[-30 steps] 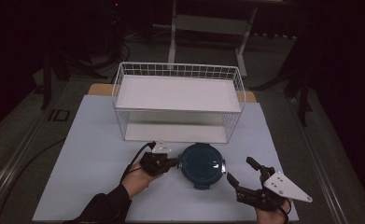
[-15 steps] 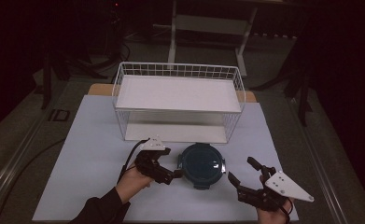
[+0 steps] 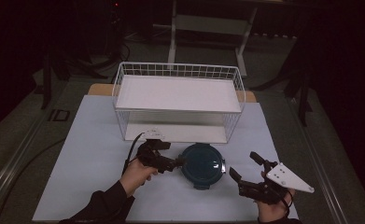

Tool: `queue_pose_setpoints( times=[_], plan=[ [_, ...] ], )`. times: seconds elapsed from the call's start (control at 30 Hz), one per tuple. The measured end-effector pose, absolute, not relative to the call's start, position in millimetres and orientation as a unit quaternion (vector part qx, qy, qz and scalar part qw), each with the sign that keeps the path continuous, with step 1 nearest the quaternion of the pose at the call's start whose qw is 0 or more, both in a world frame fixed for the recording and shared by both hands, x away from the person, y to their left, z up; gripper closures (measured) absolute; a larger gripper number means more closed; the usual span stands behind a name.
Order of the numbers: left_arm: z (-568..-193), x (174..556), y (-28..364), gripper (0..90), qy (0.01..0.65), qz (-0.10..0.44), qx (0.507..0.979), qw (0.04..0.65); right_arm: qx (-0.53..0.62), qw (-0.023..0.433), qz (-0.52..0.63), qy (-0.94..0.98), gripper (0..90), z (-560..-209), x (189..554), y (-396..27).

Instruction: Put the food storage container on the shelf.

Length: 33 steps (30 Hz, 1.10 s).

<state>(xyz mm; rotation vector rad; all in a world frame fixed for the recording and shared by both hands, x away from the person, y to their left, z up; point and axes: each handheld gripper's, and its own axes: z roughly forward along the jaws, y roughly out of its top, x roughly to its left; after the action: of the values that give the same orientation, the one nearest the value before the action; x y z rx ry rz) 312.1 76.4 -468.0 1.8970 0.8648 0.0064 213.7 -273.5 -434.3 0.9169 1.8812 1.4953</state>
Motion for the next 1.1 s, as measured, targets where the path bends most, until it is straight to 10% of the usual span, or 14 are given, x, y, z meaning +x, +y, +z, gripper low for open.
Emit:
queue_pose_setpoints(
  times=[0.43, 1.1],
  plan=[
    [-504.5, 339.6, 76.0, 7.2, 0.454, -0.128, 0.749, 0.466, 0.342, 0.266, 0.551, 0.713, 10.5, -442.5, 222.0, -262.1],
    [-515.3, 346.4, 70.5, 48.9, 0.501, -0.238, 0.718, 0.421, 0.352, 0.248, 0.54, 0.723, 12.5, -448.8, 224.3, -262.5]
  ],
)
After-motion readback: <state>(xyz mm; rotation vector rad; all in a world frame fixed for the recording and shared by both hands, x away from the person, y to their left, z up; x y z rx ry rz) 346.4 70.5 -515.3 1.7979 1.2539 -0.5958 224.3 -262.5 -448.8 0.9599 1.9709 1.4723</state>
